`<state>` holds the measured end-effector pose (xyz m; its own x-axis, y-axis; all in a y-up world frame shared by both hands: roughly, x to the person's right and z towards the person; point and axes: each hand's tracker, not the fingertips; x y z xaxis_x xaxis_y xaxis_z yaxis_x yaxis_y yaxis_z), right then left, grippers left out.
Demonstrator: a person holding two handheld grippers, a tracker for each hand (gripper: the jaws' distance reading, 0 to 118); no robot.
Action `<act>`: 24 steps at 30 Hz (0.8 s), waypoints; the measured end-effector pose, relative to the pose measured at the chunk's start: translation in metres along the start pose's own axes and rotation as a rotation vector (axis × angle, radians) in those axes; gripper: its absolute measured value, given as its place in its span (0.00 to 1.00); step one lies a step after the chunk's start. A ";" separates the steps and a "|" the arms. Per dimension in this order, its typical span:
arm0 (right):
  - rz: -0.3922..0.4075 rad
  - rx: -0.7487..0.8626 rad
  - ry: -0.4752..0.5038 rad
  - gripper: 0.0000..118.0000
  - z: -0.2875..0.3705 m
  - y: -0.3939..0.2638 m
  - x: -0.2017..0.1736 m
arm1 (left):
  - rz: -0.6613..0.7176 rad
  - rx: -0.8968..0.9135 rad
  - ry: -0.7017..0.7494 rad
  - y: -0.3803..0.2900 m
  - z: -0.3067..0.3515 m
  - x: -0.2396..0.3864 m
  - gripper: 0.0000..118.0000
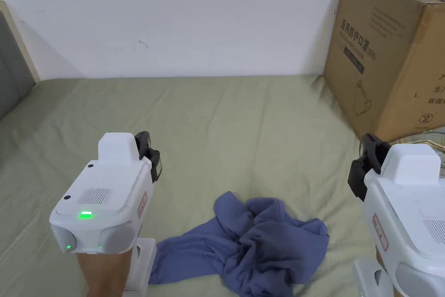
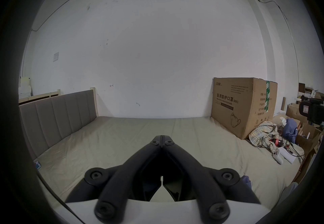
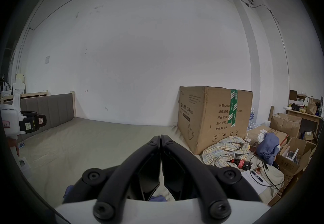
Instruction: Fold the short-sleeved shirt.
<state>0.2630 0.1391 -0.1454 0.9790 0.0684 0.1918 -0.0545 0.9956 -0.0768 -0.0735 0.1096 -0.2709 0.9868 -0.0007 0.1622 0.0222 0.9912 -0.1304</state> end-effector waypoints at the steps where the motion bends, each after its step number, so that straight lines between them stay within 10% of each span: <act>1: 0.002 -0.001 0.000 0.00 0.000 0.000 0.000 | -0.001 -0.002 -0.001 0.001 0.000 -0.001 0.00; 17: -0.006 -0.058 0.002 0.00 -0.015 -0.020 0.004 | 0.125 -0.638 -0.094 -0.111 -0.042 -0.024 0.00; 24: -0.004 -0.104 0.008 0.00 -0.025 -0.033 0.005 | 0.205 -0.809 -0.004 -0.167 -0.063 -0.029 0.76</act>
<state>0.2743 0.1054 -0.1663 0.9808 0.0637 0.1844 -0.0306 0.9837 -0.1772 -0.0952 -0.0642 -0.3153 0.9832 0.1715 0.0622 -0.0478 0.5710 -0.8196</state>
